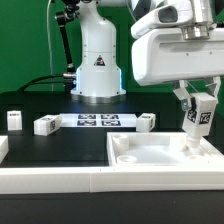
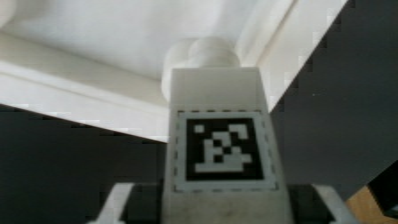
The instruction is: Assemble square table
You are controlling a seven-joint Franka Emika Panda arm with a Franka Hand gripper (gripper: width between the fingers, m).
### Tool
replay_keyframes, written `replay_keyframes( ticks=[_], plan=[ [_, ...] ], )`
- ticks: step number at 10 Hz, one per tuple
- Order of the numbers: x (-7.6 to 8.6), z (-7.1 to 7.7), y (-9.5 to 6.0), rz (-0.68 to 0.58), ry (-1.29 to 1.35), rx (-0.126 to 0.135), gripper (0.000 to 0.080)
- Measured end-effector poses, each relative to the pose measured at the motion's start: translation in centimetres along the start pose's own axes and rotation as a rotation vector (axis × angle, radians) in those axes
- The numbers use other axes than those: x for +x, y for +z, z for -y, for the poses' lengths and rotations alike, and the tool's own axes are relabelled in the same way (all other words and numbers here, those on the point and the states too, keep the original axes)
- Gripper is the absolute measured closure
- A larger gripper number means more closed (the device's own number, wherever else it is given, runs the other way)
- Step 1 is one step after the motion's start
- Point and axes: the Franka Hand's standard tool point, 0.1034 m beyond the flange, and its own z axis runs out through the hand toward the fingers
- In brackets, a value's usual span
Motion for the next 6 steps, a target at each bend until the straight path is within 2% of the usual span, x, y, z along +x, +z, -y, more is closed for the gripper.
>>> replay_keyframes(
  ticks=[2,6],
  plan=[
    [0.62,-0.25,0.49,-0.016,-0.001,-0.002,0.0508],
    [0.75,-0.81,0.62,-0.049,-0.001,-0.015,0.0508]
  ],
)
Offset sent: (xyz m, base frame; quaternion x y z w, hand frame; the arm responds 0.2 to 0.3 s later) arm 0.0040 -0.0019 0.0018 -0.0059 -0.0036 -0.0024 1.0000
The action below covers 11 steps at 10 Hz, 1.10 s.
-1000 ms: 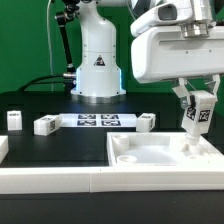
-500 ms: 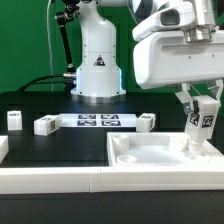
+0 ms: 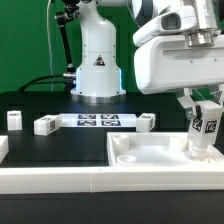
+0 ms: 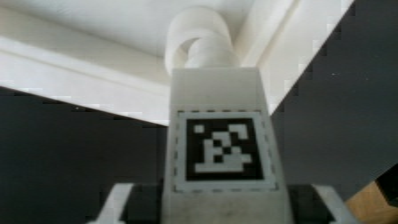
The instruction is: Assemble square table
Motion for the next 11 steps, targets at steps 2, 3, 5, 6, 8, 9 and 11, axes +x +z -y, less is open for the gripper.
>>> replay_keyframes(
  ticks=[2,3,5,6,8,9,11],
  plan=[
    [-0.1,0.0,0.1,0.01,0.0,0.003,0.0508],
    [-0.2,0.1,0.2,0.012,0.0,0.004,0.0508],
    [-0.3,0.1,0.4,0.012,0.001,0.004,0.0508],
    [-0.5,0.1,0.6,0.014,0.002,0.005,0.0508],
    [-0.7,0.3,1.0,0.021,0.001,0.008,0.0508],
    [-0.9,0.4,1.2,0.023,0.0,0.01,0.0508],
    [-1.0,0.5,1.3,0.0,-0.001,0.004,0.0508]
  ],
)
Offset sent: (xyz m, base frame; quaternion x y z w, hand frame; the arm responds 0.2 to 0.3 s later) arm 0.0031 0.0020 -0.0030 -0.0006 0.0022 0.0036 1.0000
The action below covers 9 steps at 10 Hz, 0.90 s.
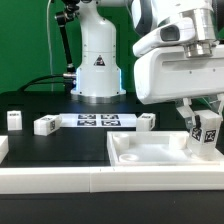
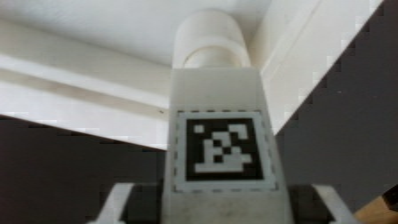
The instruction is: Assemble square table
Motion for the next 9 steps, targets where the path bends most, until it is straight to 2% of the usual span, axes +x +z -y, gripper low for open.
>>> replay_keyframes(
  ticks=[6,8,9],
  plan=[
    [-0.98,0.21,-0.16,-0.088,-0.002,-0.028,0.0508],
    [-0.99,0.2,-0.15,-0.087,-0.002,-0.028,0.026],
    [-0.99,0.2,-0.15,-0.087,-0.002,-0.028,0.026]
  ],
)
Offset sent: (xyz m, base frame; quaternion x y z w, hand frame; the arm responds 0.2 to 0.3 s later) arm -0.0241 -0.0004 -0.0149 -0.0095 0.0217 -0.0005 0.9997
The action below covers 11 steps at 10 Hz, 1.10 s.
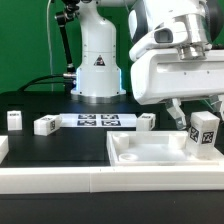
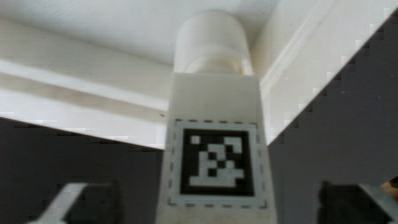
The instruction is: Assemble square table
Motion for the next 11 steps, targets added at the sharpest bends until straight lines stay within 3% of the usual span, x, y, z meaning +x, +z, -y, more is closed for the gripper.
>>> replay_keyframes(
  ticks=[1,2,7,10,11],
  plan=[
    [0.0,0.0,0.0,0.0,0.0,0.0,0.0173],
    [0.0,0.0,0.0,0.0,0.0,0.0,0.0156],
    [0.9,-0.4,-1.1,0.02,-0.002,0.001,0.015],
    [0.5,-0.1,-0.8,0.055,-0.001,0.014,0.015],
    [-0.1,0.6,-0.6,0.168,0.004,0.047,0.015]
  ],
)
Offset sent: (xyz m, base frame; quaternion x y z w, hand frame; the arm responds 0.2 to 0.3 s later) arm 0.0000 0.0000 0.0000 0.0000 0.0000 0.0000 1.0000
